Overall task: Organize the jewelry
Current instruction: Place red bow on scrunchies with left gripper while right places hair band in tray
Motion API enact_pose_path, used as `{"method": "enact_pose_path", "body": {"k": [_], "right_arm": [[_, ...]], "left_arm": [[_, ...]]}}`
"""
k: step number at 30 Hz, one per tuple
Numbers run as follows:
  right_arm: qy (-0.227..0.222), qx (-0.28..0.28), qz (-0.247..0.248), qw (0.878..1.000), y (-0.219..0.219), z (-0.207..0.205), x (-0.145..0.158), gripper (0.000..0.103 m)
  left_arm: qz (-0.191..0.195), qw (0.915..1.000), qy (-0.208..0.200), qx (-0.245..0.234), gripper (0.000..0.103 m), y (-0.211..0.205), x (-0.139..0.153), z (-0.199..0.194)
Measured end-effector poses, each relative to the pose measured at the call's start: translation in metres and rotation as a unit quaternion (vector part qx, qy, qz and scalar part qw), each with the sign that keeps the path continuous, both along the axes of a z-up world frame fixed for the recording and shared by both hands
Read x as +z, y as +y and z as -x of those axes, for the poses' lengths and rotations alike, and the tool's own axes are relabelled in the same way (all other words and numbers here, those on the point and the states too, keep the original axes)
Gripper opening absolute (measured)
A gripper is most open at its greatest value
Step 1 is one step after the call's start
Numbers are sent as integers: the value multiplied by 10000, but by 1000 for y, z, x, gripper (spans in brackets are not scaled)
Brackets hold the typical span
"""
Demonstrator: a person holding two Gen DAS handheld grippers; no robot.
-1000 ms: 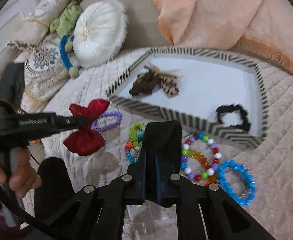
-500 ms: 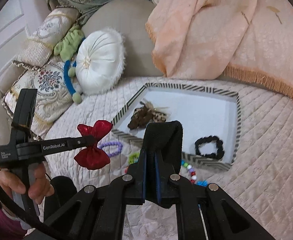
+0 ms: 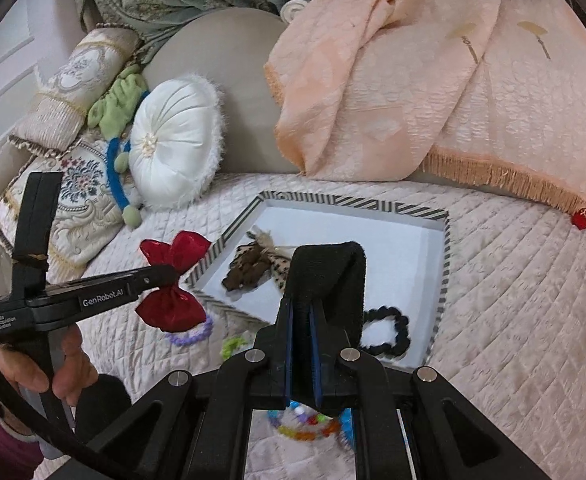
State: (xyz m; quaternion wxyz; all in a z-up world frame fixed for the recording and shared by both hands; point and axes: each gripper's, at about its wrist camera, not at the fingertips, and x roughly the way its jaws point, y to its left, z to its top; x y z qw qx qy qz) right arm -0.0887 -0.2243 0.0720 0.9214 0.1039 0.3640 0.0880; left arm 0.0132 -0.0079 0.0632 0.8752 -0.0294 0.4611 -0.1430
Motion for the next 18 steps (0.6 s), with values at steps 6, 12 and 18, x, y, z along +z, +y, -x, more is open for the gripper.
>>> {"method": "enact_pose_path", "body": {"k": [6,12,18], "right_arm": [[57,-112,14,9999,-14,-22,-4,7],[196,-242,-21,9995,-34,-52,-16,7],[421,-377,-42,9984,-51,-87,-37,7]], "left_arm": [[-149,9998,-97,5,13,-12,-1,-31],[-104,9999,15,-51,13,-23,-13,-73],[-10,9996,272,-60,13,-40,-28,-117]]}}
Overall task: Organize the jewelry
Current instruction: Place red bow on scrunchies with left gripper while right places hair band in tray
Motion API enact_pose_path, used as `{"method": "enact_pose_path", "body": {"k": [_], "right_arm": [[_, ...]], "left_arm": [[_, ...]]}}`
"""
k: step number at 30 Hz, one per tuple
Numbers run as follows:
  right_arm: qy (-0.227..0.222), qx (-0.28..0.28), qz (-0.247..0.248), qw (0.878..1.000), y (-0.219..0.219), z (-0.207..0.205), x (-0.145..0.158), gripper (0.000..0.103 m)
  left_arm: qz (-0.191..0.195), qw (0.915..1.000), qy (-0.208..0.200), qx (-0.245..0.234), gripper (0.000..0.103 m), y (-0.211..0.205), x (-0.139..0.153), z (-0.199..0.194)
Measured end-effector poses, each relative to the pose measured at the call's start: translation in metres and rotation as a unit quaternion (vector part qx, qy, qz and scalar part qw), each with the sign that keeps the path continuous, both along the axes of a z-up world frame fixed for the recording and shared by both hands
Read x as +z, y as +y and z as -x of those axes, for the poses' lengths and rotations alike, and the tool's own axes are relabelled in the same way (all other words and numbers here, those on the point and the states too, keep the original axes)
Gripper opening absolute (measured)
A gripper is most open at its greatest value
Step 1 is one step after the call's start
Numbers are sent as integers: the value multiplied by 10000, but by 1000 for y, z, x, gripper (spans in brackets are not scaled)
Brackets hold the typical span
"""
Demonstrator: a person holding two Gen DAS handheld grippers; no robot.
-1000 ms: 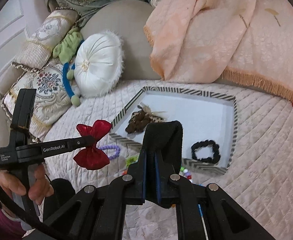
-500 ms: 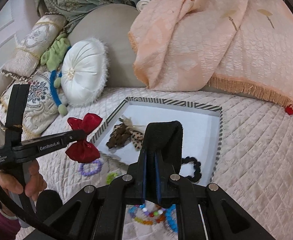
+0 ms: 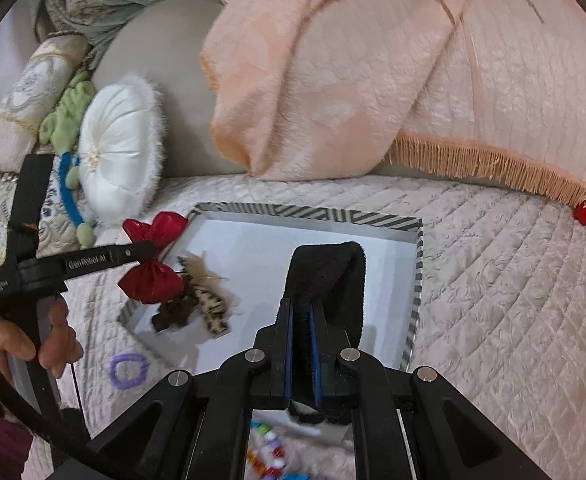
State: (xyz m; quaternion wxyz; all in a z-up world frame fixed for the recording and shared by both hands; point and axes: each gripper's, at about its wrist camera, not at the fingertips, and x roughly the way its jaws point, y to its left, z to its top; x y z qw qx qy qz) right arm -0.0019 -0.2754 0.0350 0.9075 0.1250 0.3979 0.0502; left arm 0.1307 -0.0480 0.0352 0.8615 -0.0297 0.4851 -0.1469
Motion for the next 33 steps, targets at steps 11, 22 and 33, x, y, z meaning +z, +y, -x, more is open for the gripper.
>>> {"method": "enact_pose_path", "body": {"k": [11,22,33], "right_arm": [[509,-189,-67,9985,-19,-46,-49,7],[296,-183,-26,9994,-23,-42,-51,37],[143,-104,-142,9997,-6,-2,-25,37]], "left_arm": [[-284,9988,329,204,13,-16,-51,-53],[-44,9988,308,390,58,-4,-55,-57],[-149,9994,136,298,58,7,-32,-14]]}}
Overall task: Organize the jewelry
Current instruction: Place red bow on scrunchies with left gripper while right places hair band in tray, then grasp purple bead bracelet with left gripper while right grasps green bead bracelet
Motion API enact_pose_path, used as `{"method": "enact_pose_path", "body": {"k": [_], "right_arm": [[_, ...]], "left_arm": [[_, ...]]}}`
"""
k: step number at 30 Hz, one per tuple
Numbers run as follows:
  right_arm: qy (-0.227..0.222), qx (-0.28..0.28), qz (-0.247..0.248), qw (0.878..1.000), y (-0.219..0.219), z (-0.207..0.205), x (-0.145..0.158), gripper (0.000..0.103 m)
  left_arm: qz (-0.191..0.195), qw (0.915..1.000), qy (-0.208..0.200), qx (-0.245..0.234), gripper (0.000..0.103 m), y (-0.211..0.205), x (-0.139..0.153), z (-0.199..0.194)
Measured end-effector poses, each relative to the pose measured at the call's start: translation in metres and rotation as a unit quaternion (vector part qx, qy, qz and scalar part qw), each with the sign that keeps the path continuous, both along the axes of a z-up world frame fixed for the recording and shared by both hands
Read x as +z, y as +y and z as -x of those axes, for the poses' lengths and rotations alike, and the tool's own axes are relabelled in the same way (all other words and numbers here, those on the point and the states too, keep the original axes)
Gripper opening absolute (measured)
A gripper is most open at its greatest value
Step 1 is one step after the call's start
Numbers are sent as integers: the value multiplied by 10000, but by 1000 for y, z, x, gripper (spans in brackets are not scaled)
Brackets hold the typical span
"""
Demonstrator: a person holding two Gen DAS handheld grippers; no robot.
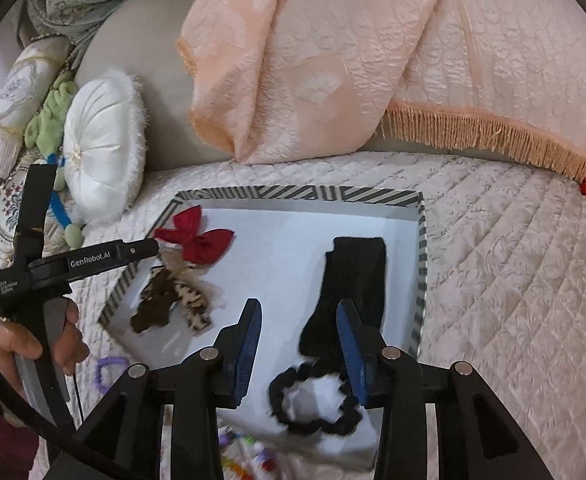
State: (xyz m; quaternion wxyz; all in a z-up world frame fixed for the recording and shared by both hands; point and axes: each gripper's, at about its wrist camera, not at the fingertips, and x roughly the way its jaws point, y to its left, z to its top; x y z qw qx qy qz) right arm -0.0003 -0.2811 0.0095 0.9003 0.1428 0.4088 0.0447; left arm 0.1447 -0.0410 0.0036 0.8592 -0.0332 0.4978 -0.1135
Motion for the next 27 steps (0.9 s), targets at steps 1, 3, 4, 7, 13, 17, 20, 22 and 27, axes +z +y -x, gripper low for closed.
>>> {"method": "enact_pose_path", "body": {"k": [1,3,4,7,13,17,20,22,27], "right_arm": [[-5,10,2,10000,5,3,1,37],[3,17,57,10000,13,10,4,37],[-8,16,59,10000,16,12,6,37],[-46,23,-9,10000,23,24,11,37],[-134,-13,71,9999,35,47,19,38],[-170,8,80,9998,43,62,25,39],[-196,45,96,9998,49,74,29,39],[-225,81,91,9997,54,82,32,40],[-296,133,93,9994,62,98,38,42]], "left_arm": [[-21,10000,-54,-6,58,1,3,7],[-52,9998,-175,-35,58,3,10,21],[-86,9997,-231,-57,58,3,13,30],[-149,9993,-338,-104,58,6,22,48],[-279,9976,-589,-243,58,10,35,91],[-354,9963,-734,-270,58,13,41,115],[-381,9957,-803,-280,58,17,44,130],[-409,9950,-878,-259,58,20,47,140],[-426,9942,-954,-241,58,25,50,161]]}}
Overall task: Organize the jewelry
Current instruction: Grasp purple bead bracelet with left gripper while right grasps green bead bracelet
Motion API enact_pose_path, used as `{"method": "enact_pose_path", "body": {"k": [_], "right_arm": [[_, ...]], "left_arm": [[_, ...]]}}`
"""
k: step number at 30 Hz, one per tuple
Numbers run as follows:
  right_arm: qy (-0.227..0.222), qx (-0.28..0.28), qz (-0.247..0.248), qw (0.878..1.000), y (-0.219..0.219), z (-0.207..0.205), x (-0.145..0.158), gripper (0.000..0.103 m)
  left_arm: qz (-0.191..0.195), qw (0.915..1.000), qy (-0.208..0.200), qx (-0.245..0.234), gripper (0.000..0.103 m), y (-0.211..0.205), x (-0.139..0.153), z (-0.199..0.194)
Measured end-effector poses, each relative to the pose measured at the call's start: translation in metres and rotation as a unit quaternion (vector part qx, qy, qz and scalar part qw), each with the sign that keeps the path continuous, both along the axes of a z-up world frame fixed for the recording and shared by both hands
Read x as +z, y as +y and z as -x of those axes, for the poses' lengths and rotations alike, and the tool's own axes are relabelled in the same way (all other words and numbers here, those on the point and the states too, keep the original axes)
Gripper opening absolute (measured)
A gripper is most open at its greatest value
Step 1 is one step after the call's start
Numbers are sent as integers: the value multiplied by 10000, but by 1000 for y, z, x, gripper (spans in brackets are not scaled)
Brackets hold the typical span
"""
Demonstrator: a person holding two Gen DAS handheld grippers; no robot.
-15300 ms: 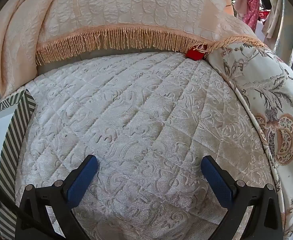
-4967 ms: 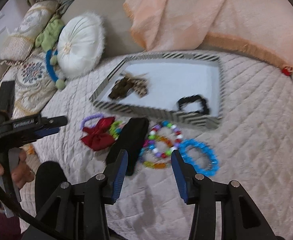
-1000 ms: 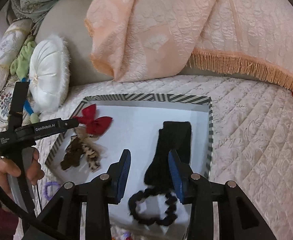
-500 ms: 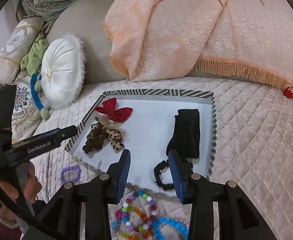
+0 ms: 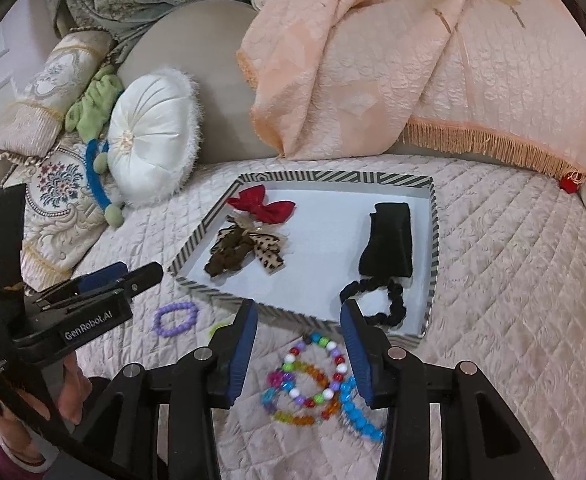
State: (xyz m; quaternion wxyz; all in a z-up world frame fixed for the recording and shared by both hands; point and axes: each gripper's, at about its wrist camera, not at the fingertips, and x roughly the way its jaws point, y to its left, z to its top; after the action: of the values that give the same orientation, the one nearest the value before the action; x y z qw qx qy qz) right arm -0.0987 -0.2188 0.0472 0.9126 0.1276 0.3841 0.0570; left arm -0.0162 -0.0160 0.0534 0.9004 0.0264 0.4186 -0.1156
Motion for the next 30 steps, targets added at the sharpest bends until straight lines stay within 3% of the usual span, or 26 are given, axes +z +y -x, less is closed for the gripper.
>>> {"method": "enact_pose_path", "body": {"k": [20,30], "right_arm": [[46,128,-5,9999,14,38,-2,52],[274,86,50,9996,-1,49,-17,53]], "left_arm": [[-74,9999,84,-52,58,13,-9,42],[879,9925,844,23,58,61,-4,17]]}}
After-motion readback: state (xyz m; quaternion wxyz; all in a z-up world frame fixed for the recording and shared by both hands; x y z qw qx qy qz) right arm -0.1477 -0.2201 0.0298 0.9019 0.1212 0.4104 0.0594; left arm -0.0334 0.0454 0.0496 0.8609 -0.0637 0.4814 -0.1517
